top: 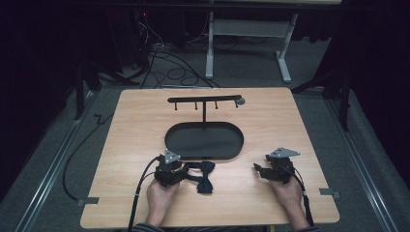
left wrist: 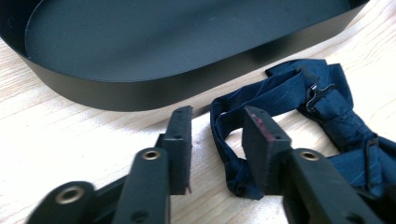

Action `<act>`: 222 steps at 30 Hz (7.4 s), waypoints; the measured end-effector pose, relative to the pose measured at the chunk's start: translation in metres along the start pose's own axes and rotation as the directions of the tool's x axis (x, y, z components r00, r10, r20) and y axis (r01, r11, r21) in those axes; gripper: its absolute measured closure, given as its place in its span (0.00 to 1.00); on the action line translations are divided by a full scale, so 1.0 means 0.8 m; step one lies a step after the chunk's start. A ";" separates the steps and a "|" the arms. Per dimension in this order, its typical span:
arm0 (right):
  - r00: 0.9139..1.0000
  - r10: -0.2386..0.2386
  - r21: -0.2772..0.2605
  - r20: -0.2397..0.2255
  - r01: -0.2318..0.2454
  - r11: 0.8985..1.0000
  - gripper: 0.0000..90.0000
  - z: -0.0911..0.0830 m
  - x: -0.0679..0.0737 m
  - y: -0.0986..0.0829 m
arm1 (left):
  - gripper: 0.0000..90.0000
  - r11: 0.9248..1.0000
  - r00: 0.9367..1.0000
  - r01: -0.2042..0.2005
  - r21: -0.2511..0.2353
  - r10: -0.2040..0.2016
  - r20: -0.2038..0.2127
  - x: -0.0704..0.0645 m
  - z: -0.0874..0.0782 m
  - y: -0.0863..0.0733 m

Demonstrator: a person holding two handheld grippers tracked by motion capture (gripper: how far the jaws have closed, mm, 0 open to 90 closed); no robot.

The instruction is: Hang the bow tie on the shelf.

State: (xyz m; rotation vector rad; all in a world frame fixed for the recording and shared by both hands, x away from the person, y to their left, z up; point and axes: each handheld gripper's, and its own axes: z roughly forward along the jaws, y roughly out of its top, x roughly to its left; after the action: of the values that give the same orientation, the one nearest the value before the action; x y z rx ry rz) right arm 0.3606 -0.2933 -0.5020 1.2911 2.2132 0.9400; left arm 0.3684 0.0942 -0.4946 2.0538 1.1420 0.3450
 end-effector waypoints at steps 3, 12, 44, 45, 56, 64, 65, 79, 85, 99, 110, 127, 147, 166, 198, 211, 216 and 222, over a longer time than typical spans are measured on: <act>1.000 0.005 0.003 -0.001 -0.005 1.000 0.41 0.000 0.000 0.000 | 0.78 1.000 1.000 -0.007 0.010 0.007 0.003 0.000 0.001 0.000; 1.000 0.008 0.003 0.002 -0.008 1.000 0.41 0.000 0.000 0.000 | 0.96 0.999 0.999 -0.042 0.023 0.041 0.011 -0.001 0.003 -0.002; 1.000 -0.001 0.001 -0.002 0.001 1.000 0.40 0.000 0.000 0.000 | 0.99 0.983 0.987 -0.161 -0.087 0.161 0.002 -0.009 -0.060 0.018; 1.000 -0.001 0.003 -0.003 0.001 1.000 0.40 0.000 0.000 0.000 | 0.99 0.982 0.987 -0.162 -0.093 0.163 0.001 -0.009 -0.062 0.018; 1.000 -0.007 0.002 -0.007 0.007 1.000 0.39 0.000 0.000 0.000 | 0.99 0.972 0.978 -0.206 -0.116 0.208 0.004 -0.009 -0.080 0.035; 1.000 -0.007 0.002 -0.007 0.007 1.000 0.39 0.000 0.000 0.000 | 0.99 0.965 0.973 -0.226 -0.134 0.231 0.024 -0.009 -0.090 0.045; 1.000 -0.007 0.002 -0.007 0.007 1.000 0.39 0.000 0.000 0.000 | 0.99 0.966 0.974 -0.217 -0.141 0.225 0.038 -0.008 -0.092 0.046; 1.000 -0.005 0.001 -0.008 0.005 1.000 0.39 0.000 0.001 0.000 | 0.99 0.963 0.973 -0.202 -0.176 0.218 0.073 0.010 -0.109 0.066; 1.000 -0.004 0.001 -0.008 0.004 1.000 0.39 0.000 0.001 0.000 | 0.99 0.961 0.976 -0.197 -0.194 0.211 0.055 0.018 -0.118 0.076; 1.000 -0.006 0.002 -0.009 0.006 1.000 0.39 0.000 0.001 0.000 | 0.99 0.954 0.976 -0.207 -0.217 0.217 0.023 0.032 -0.131 0.106; 1.000 -0.008 0.002 -0.010 0.008 1.000 0.39 0.000 0.001 0.000 | 0.99 0.960 0.975 -0.213 -0.180 0.220 0.025 0.034 -0.119 0.124; 1.000 -0.008 0.002 -0.011 0.008 1.000 0.39 0.000 0.001 0.000 | 0.99 0.956 0.965 -0.263 -0.133 0.262 -0.029 0.034 -0.103 0.158; 1.000 -0.011 0.001 -0.012 0.011 1.000 0.39 0.000 0.000 0.000 | 0.99 0.950 0.958 -0.284 -0.127 0.278 -0.066 0.038 -0.113 0.187; 1.000 -0.010 0.002 -0.012 0.010 1.000 0.39 0.000 0.000 0.000 | 0.99 0.946 0.955 -0.291 -0.141 0.277 -0.107 0.044 -0.109 0.209; 1.000 -0.007 0.001 -0.011 0.007 1.000 0.39 0.000 0.001 0.000 | 0.97 0.961 0.968 -0.233 -0.151 0.214 -0.135 0.068 -0.078 0.229; 1.000 -0.005 0.002 -0.011 0.005 1.000 0.39 0.000 0.001 0.000 | 0.88 0.964 0.973 -0.214 -0.155 0.196 -0.124 0.072 -0.082 0.227; 1.000 -0.005 0.002 -0.011 0.005 1.000 0.39 0.000 0.001 0.000 | 0.77 0.968 0.973 -0.206 -0.145 0.186 -0.139 0.073 -0.085 0.222; 1.000 -0.007 0.001 -0.012 0.007 1.000 0.39 0.000 0.000 0.000 | 0.70 0.968 0.973 -0.198 -0.155 0.175 -0.149 0.073 -0.096 0.217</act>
State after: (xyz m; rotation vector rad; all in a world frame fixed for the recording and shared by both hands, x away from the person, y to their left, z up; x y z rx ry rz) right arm 0.3608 -0.2929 -0.5021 1.2811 2.2261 0.9465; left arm 0.4659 0.1223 -0.3243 2.0155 0.9625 0.6597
